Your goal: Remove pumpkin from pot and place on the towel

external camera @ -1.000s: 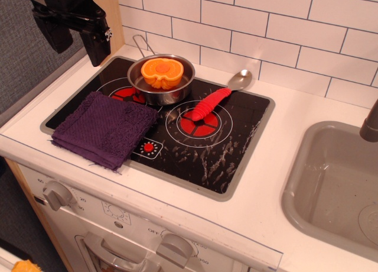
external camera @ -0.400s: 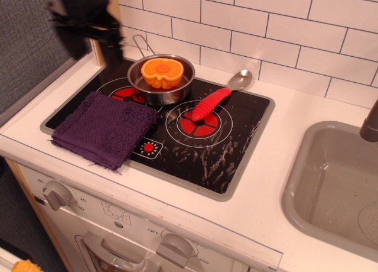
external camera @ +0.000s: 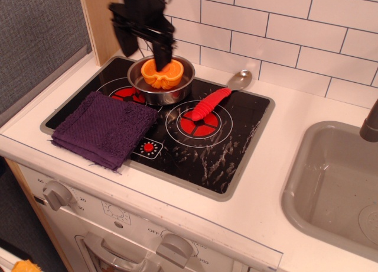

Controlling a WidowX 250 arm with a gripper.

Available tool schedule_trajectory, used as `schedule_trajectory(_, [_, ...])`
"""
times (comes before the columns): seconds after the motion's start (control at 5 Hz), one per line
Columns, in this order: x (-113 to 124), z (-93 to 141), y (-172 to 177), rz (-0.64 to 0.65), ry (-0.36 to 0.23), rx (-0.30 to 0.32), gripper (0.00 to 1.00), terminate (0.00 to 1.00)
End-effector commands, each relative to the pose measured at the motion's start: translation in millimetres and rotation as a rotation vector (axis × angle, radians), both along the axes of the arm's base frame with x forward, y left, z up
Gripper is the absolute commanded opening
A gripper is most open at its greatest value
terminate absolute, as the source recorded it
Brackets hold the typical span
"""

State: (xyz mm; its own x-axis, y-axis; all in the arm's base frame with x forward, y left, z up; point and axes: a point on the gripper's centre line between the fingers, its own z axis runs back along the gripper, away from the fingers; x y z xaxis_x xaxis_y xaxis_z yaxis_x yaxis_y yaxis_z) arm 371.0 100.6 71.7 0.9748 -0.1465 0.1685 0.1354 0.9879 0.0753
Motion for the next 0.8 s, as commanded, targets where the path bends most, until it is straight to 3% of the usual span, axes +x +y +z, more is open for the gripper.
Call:
schedule_trajectory(0.0, [42.0, -18.4, -10.3, -0.005, 0.012, 0.054, 1.0, 0.0])
schedule_trajectory(0.4, [48.6, -43.8, -7.7, 0.001, 0.086, 0.107, 1.0, 0.0])
schedule_trajectory(0.6, [44.4, -47.4, -5.4, 0.015, 0.094, 0.105, 1.0, 0.0])
